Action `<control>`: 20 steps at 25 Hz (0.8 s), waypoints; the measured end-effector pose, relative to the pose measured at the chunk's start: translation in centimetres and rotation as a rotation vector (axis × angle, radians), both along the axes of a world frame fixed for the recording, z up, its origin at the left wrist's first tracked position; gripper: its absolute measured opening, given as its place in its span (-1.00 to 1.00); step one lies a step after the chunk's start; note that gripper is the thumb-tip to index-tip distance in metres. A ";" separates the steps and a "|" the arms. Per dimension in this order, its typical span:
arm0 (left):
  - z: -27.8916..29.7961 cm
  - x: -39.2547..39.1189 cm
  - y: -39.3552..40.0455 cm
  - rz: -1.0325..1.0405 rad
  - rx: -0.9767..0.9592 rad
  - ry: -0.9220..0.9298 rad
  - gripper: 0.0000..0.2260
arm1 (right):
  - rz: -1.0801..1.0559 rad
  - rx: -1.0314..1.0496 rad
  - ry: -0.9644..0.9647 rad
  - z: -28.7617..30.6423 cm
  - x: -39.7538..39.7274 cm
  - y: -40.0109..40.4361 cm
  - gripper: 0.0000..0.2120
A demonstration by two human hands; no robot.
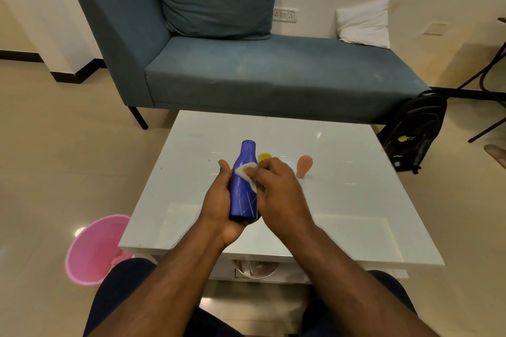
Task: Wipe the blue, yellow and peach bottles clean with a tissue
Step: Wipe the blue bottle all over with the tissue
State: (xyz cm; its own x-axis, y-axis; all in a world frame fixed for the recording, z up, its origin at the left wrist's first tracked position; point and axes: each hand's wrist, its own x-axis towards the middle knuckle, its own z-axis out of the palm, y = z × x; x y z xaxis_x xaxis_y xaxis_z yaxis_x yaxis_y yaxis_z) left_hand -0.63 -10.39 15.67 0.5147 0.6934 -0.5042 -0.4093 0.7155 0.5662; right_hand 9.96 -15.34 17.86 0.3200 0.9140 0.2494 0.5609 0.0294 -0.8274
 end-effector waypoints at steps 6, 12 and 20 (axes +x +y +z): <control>0.2 0.0 0.3 -0.004 0.007 -0.018 -0.50 | -0.032 0.053 -0.129 0.1 0.1 -0.2 -0.80; 0.1 0.1 0.6 0.005 0.008 -0.014 -0.53 | 0.008 0.073 -0.290 -0.1 -0.3 -0.4 -0.79; 0.3 0.2 0.2 -0.013 0.000 -0.002 -0.54 | -0.008 0.026 -0.343 0.9 0.4 1.3 -0.78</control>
